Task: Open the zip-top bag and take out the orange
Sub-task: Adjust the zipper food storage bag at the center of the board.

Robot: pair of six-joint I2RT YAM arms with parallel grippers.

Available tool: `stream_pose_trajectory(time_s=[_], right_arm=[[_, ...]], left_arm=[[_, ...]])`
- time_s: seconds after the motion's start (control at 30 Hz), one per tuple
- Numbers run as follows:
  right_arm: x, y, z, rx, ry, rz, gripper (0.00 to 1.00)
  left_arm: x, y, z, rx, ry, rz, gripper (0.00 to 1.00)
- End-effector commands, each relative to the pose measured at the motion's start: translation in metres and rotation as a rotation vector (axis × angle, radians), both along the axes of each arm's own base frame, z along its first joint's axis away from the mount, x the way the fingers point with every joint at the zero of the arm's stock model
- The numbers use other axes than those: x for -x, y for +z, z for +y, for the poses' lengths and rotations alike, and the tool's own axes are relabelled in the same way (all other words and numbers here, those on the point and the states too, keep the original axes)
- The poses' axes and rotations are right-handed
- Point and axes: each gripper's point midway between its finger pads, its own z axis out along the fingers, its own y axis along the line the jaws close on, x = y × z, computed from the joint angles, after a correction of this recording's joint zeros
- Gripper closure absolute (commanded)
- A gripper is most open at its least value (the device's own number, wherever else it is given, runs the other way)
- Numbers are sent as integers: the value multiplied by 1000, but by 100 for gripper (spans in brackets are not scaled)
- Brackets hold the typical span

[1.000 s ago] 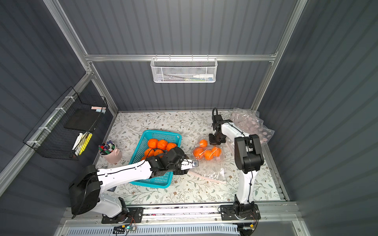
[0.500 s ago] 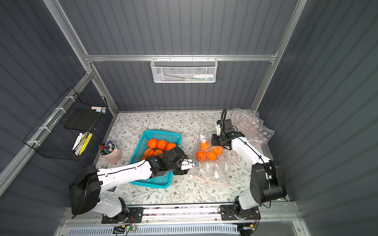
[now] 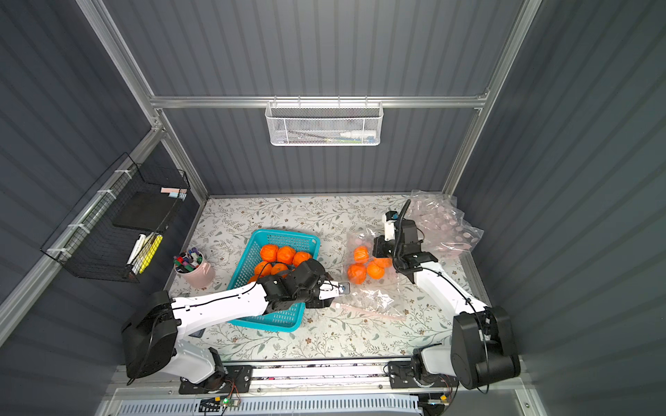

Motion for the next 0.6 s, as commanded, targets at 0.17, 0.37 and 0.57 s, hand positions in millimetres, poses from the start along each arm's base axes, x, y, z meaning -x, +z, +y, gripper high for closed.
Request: stream_pose_trajectory(time_s=[0.17,0.37,0.57], right_arm=[[-10,26,1,-107,-5,-204,100],[-7,26,-35,-69,-167,-162,100],[-9,17,-62,-170,-283,-121,100]], left_arm=[[1,1,-4,16,3,21,40],[0,1,-4,15,3,21,40],[0,1,-5,16,1,23,40]])
